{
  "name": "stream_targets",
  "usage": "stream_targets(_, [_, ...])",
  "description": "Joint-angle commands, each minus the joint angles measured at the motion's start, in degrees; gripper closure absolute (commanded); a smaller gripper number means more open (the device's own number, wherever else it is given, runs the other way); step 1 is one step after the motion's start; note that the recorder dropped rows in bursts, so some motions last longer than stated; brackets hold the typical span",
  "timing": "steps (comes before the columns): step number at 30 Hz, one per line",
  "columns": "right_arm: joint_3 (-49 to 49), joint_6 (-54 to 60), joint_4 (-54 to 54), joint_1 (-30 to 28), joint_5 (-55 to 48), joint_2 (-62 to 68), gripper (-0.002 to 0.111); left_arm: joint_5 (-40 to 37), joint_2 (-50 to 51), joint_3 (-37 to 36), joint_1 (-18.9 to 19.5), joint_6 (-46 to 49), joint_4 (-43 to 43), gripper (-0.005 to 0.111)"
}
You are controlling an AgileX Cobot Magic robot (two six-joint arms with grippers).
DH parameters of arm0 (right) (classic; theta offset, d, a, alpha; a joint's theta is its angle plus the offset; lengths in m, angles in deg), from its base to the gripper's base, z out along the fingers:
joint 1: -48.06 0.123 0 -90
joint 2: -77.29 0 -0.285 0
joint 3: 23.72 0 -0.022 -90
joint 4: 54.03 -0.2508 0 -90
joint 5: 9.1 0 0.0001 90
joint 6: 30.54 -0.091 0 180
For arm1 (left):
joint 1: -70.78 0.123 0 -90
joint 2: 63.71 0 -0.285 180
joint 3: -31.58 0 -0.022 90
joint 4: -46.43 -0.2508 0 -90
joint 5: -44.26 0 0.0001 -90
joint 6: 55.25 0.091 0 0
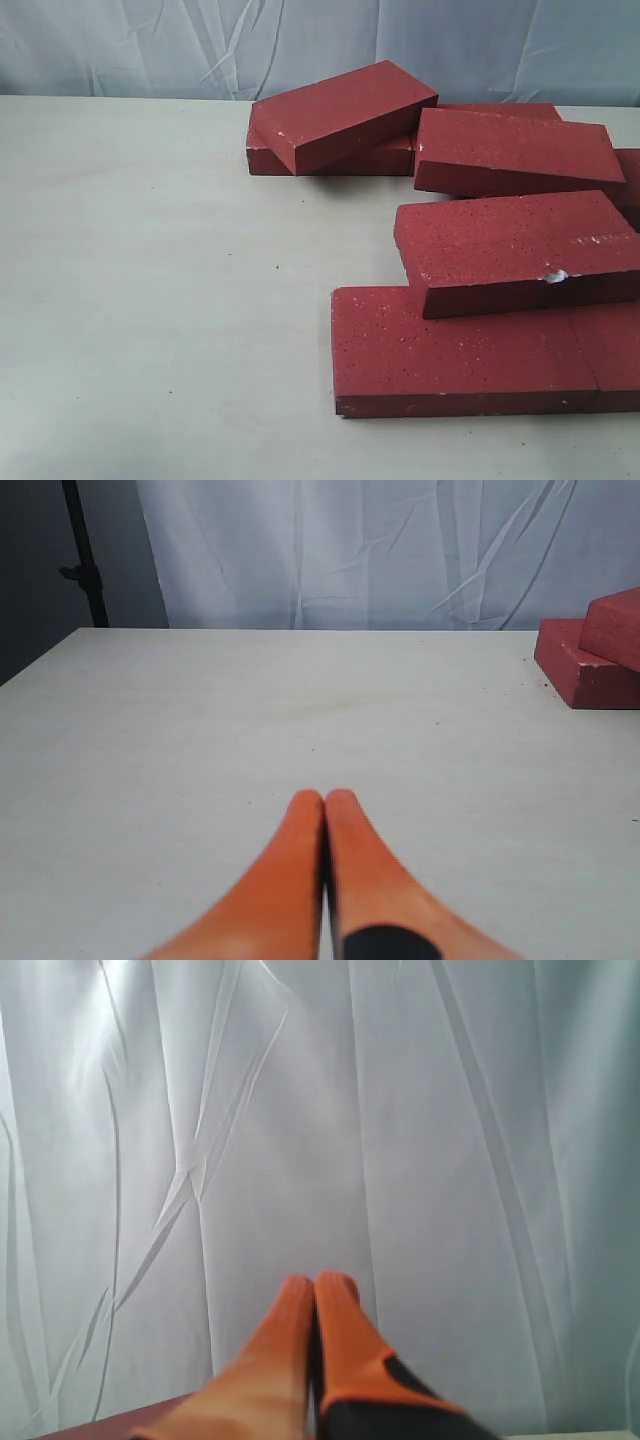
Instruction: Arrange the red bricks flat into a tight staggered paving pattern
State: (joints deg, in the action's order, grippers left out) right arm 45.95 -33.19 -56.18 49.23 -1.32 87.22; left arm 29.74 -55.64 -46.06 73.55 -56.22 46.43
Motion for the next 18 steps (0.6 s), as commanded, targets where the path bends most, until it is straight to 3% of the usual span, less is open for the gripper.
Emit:
stream_targets(1, [-4.34, 0.09, 0.30, 0.10, -2.76, 4.15, 0.109, 0.79, -0.28, 0.42, 0.04, -0.30, 0.00, 0.107])
stream_targets(18, [-25.07, 0.09, 0.05, 0.10, -29.59, 28.04, 0.109, 0.79, -0.28, 0.42, 0.04, -0.30, 0.00, 0.107])
